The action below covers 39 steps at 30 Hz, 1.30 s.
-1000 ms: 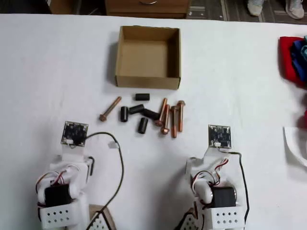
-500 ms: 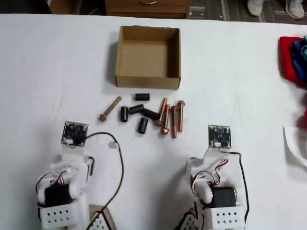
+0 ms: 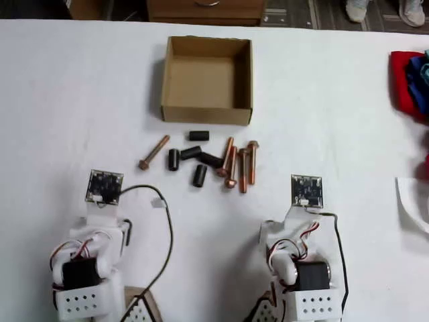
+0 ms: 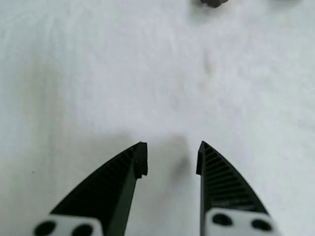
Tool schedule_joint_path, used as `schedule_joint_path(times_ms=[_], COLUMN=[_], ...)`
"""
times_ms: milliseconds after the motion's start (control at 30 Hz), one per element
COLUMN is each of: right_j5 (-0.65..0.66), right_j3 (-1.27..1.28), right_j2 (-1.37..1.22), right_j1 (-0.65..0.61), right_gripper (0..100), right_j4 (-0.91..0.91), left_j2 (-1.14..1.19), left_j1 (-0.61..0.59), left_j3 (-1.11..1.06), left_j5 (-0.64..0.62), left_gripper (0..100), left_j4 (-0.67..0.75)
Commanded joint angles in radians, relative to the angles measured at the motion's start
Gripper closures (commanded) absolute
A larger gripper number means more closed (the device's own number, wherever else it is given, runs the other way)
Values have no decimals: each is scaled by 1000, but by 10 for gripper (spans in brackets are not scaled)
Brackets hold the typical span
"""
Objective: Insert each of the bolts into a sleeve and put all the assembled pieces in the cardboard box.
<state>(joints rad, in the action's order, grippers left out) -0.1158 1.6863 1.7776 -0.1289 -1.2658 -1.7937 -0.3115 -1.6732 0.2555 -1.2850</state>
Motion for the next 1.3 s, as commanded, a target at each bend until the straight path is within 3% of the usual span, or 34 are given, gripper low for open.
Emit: schedule_joint_path(times_ms=[0,933,1100,1267], right_j5=[-8,-6,-5,0], right_j3=[6,6,6,6], right_j2=[13,13,13,13], right_j1=[-8,-10,-73,-85], right_gripper=[978,978,978,978], right_j4=[-4,-4,-2,134], left_j2=[-5,-5,-5,-5], left_j1=[-6,-6,-6,-6], left_j3=[-22,-22,-22,-22], left_j5=[9,9,9,9], left_gripper=[811,811,811,811], left_j4=[15,15,15,15])
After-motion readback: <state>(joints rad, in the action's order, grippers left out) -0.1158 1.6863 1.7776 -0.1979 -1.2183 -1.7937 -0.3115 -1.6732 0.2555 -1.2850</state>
